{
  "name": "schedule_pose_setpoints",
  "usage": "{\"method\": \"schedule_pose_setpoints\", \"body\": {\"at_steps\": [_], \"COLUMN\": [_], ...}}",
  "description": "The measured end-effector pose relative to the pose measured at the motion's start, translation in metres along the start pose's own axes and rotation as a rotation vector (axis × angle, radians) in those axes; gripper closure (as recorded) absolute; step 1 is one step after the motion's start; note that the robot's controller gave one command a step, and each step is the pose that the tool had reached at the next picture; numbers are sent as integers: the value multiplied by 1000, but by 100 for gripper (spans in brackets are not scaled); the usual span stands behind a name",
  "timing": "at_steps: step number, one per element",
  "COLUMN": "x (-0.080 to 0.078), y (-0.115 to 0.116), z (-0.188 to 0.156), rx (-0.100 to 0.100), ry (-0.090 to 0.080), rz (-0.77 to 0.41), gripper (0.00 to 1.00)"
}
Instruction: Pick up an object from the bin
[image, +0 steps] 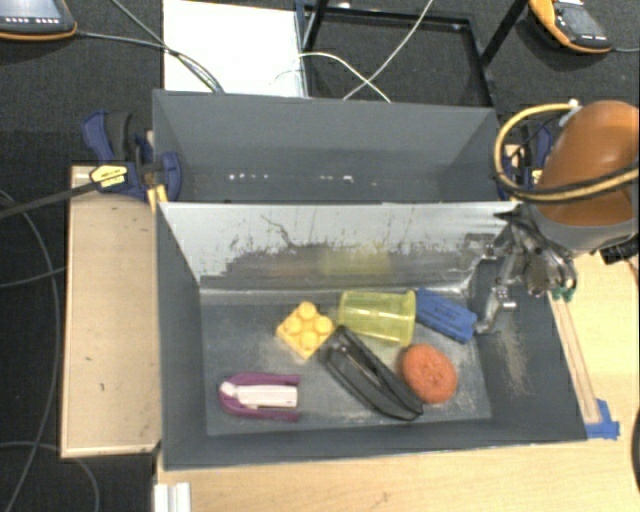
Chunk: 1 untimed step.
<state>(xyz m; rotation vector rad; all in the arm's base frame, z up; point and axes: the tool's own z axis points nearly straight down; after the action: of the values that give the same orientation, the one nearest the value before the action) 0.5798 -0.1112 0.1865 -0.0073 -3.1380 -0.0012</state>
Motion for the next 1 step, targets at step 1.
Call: {"method": "schedule_pose_setpoints", "body": {"at_steps": [1], "x": [-1], "y": [1], "z": [-5], "rx": [1], "ry": [-7], "rz": [-5], "gripper": [0]}}
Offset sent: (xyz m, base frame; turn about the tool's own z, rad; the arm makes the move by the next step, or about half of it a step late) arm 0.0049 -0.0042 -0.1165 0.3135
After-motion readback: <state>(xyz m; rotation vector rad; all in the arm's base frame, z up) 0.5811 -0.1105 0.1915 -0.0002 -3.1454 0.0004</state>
